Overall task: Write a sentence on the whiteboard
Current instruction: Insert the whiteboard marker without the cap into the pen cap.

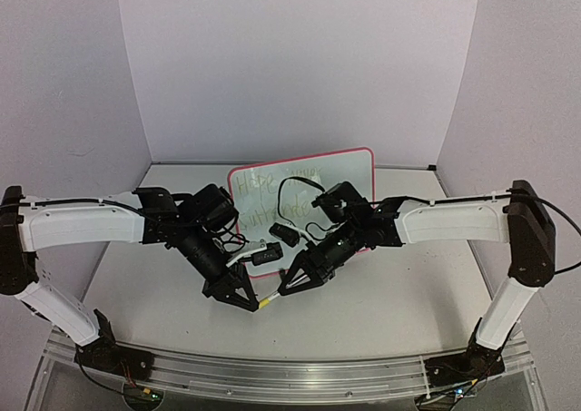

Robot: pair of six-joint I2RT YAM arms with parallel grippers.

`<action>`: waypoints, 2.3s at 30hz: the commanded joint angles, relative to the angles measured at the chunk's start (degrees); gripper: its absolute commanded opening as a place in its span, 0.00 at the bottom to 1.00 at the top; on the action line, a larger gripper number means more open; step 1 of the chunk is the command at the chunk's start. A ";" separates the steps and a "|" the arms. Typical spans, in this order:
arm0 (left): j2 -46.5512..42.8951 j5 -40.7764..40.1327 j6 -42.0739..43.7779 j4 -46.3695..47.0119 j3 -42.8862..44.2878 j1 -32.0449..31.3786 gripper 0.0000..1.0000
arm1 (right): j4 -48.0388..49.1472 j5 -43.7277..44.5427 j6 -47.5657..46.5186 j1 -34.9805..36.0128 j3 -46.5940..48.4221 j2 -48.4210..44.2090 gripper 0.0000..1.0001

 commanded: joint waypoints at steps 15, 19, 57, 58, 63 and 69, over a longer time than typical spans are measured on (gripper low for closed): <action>-1.57 1.85 2.01 14.46 8.10 -0.38 0.00 | 4.59 -4.51 0.00 3.75 2.26 1.00 0.00; -1.37 1.65 2.12 14.97 8.81 -0.38 0.00 | 4.71 -4.57 0.00 4.05 2.34 1.17 0.00; 1.82 0.23 3.29 20.41 14.70 -0.38 0.00 | 6.82 -6.41 1.49 6.08 2.96 2.14 0.00; 1.88 0.16 3.20 20.63 14.78 -0.38 0.00 | 6.82 -6.46 1.49 6.21 2.96 2.16 0.00; 2.13 -0.38 3.31 21.43 15.49 -0.38 0.00 | 6.91 -6.77 1.46 6.52 2.96 2.40 0.00; 2.65 0.29 3.84 19.16 16.06 -0.38 0.00 | 6.82 -5.58 1.41 6.59 2.56 1.91 0.00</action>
